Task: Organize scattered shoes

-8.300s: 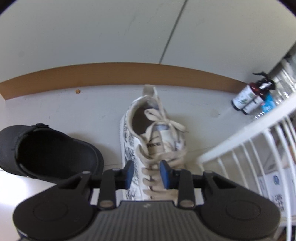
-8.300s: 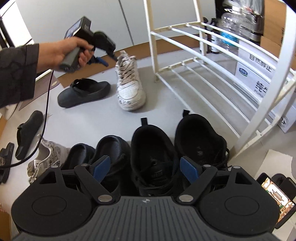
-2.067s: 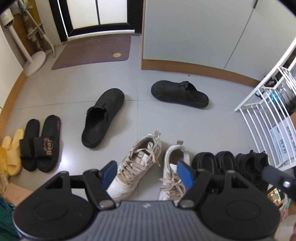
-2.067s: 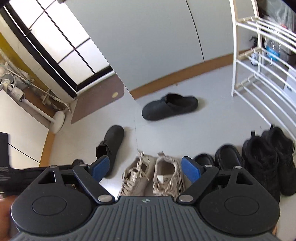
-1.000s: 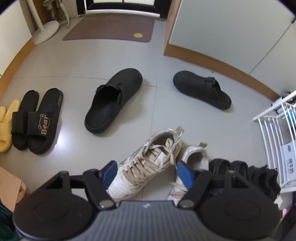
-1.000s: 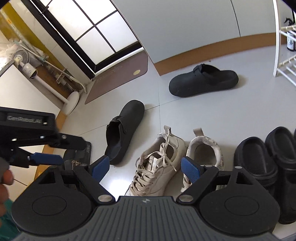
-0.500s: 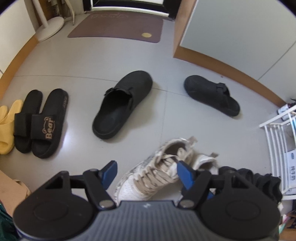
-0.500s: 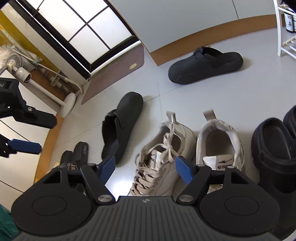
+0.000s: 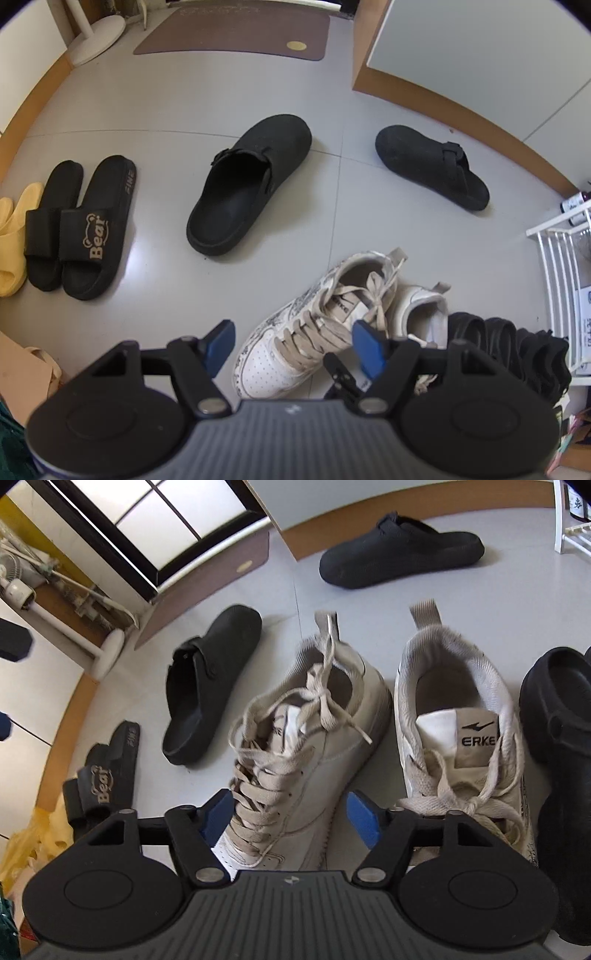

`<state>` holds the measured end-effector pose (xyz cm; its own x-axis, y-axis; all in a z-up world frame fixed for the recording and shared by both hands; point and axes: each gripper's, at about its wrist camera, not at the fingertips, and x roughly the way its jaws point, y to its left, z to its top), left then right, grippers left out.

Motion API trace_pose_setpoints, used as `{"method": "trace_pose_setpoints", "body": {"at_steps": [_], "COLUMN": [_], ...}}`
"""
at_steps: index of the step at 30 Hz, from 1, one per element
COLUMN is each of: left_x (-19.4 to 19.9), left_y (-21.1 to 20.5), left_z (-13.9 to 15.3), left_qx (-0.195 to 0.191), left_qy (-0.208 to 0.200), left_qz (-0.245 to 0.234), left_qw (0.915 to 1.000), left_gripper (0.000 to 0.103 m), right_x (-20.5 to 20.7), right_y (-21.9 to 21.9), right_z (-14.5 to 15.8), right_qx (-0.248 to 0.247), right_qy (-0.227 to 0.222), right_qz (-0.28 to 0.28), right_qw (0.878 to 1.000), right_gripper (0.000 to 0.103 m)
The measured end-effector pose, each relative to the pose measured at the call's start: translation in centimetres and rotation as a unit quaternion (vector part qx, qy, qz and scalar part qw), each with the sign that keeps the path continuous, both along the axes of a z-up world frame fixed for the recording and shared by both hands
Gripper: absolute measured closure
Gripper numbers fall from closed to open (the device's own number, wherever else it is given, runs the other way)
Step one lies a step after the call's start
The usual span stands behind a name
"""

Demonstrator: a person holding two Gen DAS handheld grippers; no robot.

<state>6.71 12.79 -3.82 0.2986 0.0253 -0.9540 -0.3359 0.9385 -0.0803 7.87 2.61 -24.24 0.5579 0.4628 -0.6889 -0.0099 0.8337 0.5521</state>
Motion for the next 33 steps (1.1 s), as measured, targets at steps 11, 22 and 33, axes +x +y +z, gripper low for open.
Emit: {"method": "trace_pose_setpoints", "body": {"at_steps": [11,22,33], "left_x": [0.4,0.6,0.8], "left_y": [-1.5,-1.9,-2.3], "left_z": [-0.1,-0.5,-0.3], "left_qx": [-0.003,0.005,0.005], "left_qy": [0.001,0.009,0.006], "left_qz": [-0.01,-0.016,-0.02], "left_qw": [0.9999,0.9998,0.9998], "left_gripper": [0.031,0.031,0.031], "right_x": [1.5,1.5,0.6], "right_y": [0.6,-0.1,-1.1], "right_z": [-1.5,-1.7,-1.7], "right_qx": [0.019,0.003,-0.006], "right_qy": [0.029,0.027,0.01], "right_qz": [0.007,0.014,0.009], "right_qw": [0.999,1.0,1.0], "right_gripper": [0.054,0.075,0.077]}}
